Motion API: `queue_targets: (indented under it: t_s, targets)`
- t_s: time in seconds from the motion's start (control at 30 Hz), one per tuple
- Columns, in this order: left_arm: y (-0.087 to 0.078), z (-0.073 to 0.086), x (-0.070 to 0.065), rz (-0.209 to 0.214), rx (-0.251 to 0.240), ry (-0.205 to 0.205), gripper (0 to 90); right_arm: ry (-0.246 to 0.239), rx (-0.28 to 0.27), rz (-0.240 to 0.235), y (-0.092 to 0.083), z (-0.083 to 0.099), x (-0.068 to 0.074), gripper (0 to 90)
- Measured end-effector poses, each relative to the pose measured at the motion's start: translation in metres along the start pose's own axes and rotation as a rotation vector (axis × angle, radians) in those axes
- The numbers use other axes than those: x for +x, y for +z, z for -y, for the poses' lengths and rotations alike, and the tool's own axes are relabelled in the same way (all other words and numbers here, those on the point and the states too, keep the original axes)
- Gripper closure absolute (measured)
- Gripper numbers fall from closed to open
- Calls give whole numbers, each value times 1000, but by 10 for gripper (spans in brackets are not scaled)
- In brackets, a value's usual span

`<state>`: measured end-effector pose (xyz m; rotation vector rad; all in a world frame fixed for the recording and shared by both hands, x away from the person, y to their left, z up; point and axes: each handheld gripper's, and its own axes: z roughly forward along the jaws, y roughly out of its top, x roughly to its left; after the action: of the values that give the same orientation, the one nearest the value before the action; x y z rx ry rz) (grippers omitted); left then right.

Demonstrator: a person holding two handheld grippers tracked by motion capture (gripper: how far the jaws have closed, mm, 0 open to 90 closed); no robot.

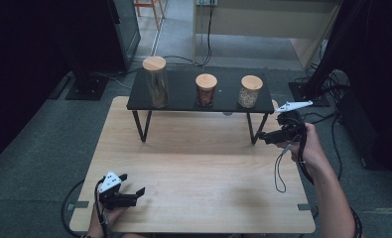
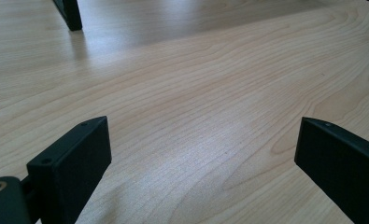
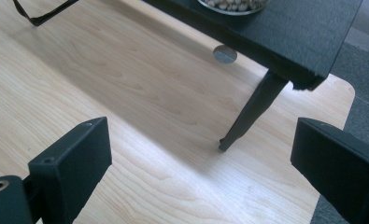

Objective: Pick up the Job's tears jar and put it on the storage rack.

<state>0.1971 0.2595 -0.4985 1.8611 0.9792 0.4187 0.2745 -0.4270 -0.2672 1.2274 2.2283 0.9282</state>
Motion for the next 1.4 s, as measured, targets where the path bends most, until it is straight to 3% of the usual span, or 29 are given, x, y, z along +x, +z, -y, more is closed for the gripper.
queue_targets:
  t_s: [0.43, 0.63, 1.4]
  targets:
    - [0, 0, -1, -2, 3, -2, 39, 20, 1, 3, 2, 27, 1, 52]
    - [0, 0, -1, -4, 4, -1, 39, 7, -1, 6, 4, 35, 4, 52]
    - [0, -1, -2, -6, 6, 0, 39, 17, 20, 3, 29, 70, 11, 51]
